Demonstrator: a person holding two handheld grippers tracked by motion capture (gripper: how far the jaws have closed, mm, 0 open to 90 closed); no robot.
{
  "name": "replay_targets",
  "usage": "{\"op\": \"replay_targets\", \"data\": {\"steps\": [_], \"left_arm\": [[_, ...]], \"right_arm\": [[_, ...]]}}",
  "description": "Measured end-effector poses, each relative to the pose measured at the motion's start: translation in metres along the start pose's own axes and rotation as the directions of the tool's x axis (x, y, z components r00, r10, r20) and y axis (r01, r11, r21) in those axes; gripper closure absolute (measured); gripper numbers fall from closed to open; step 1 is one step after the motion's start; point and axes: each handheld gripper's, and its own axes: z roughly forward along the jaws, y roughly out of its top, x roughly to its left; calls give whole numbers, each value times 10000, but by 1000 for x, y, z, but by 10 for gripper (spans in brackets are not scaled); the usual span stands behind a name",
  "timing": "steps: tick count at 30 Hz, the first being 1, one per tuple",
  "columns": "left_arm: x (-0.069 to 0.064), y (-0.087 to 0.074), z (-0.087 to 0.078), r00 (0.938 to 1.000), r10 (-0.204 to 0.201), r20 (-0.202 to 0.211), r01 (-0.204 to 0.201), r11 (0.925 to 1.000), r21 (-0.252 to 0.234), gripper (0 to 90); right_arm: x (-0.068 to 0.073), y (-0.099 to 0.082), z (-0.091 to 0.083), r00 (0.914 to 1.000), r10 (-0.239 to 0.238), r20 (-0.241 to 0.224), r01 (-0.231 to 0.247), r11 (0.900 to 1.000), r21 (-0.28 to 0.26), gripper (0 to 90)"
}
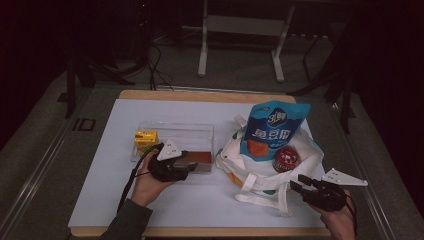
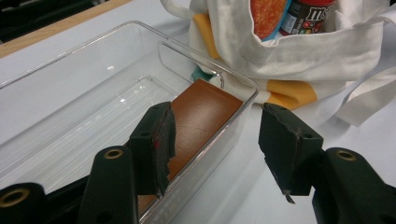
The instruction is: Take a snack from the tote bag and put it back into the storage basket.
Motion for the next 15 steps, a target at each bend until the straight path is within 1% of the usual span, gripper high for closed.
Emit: {"op": "replay_targets", "data": {"steps": [4,6,9,12,15], "left_arm": [[-1,-2,-1,10000,-65,9,65,10000,-38,453],[-1,-4,-2,10000,-73,11,73,10000,-40,460],[-1,-6,-4,10000,-51,-8,51,10000,-45,469],[0,-9,-6,9998,-181,11,181,9998,-100,469],[-1,-12,-8,9999,-144,15,144,9999,-69,475]], "right_arm": [[-1,7,1,9999,105,-106,-107,9997,-214,553],[-1,11,4,10000,19,-24,-19,9998,-181,556],[-2,17,9,10000,18,15,-18,9999,-149,554],[-4,21,14,10000,59,62,-58,9999,-136,548],[-5,25,18,9999,62,144,-61,9999,-112,539]]}}
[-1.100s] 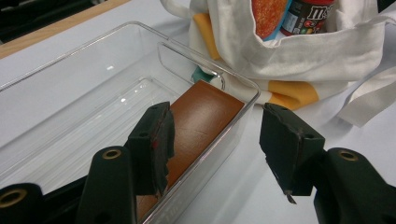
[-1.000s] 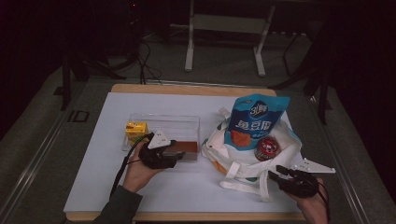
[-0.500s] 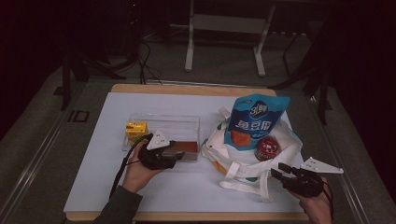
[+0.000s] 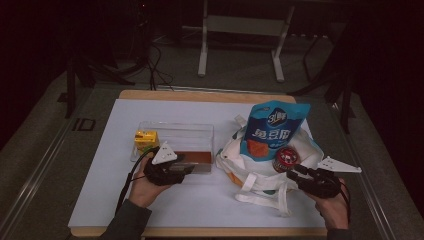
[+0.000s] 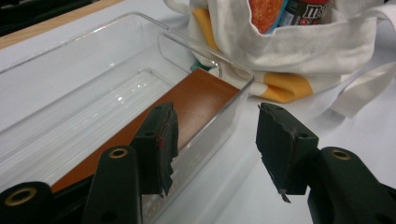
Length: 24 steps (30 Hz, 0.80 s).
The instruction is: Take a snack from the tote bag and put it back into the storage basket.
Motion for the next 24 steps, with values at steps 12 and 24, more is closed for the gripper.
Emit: {"op": "replay_targets", "data": {"steps": [12,24], "left_arm": [[1,-18,-3,10000,45,-86,-45,10000,-38,477],[-1,-31,-1,9998,178,-20,-178,9998,-13,471]], "right_arm": [[-3,13,6,9997,-77,252,81,9998,-162,496],[-9,16,10,9985,330,445,-315,9990,-323,374]]}}
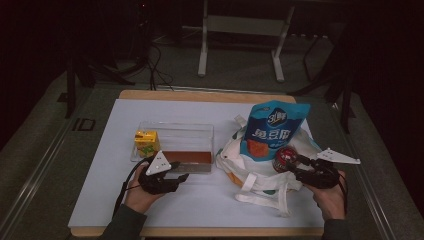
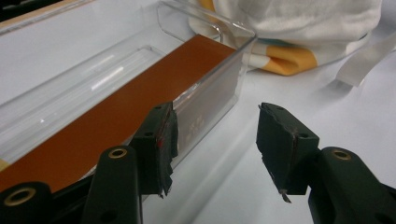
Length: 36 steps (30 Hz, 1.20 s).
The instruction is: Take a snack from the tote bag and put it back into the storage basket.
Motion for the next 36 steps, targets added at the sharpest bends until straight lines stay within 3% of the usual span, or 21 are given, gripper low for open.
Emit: {"op": "replay_targets", "data": {"steps": [7,19,36], "left_arm": [[-1,-7,5,10000,42,68,-43,9998,178,470],[-1,-14,12,9996,-89,277,83,9998,203,468],[-1,-26,24,9989,-307,366,298,9993,233,463]], "right_arm": [[0,5,4,10000,-39,90,39,10000,50,310],[-3,18,5,9984,-334,459,334,9994,16,399],[-13,36,17,9953,-297,925,283,9995,172,404]]}}
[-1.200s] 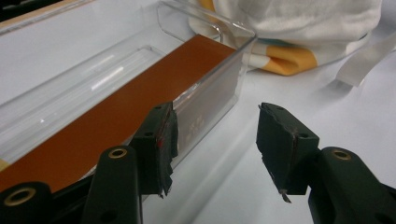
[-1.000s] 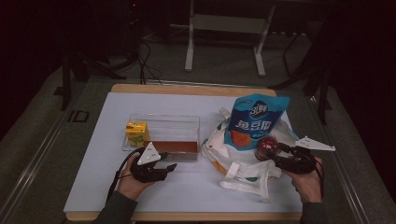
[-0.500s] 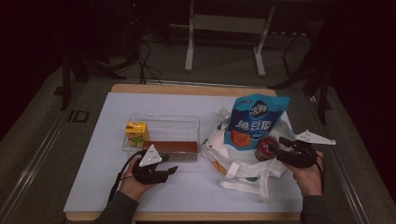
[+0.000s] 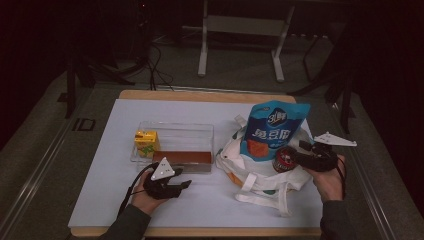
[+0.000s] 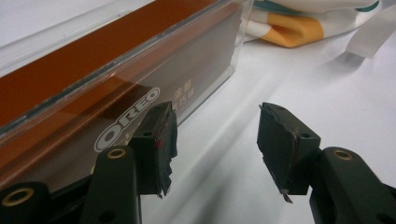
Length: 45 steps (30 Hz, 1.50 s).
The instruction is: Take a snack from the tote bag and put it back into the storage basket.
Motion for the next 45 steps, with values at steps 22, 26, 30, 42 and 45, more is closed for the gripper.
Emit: {"op": "replay_targets", "data": {"steps": [22,26,30,42,45], "left_arm": [[-2,-6,14,9996,242,174,-248,9991,340,461],[-3,-6,15,9995,291,154,-297,9989,368,461],[-3,-6,15,9995,286,164,-292,9989,375,461],[-4,-6,15,9991,375,183,-383,9983,443,455],[-4,-6,15,9991,382,174,-390,9982,466,454]], "right_arm": [[-9,34,18,9999,38,-143,-40,10000,-91,350],[-11,37,24,9984,157,-551,-169,9996,-205,342],[-12,43,29,9960,104,-887,-119,9998,-166,359],[-11,43,40,9810,366,-1906,-450,9982,-401,423],[-10,41,41,9754,336,-2179,-463,9975,-537,479]]}}
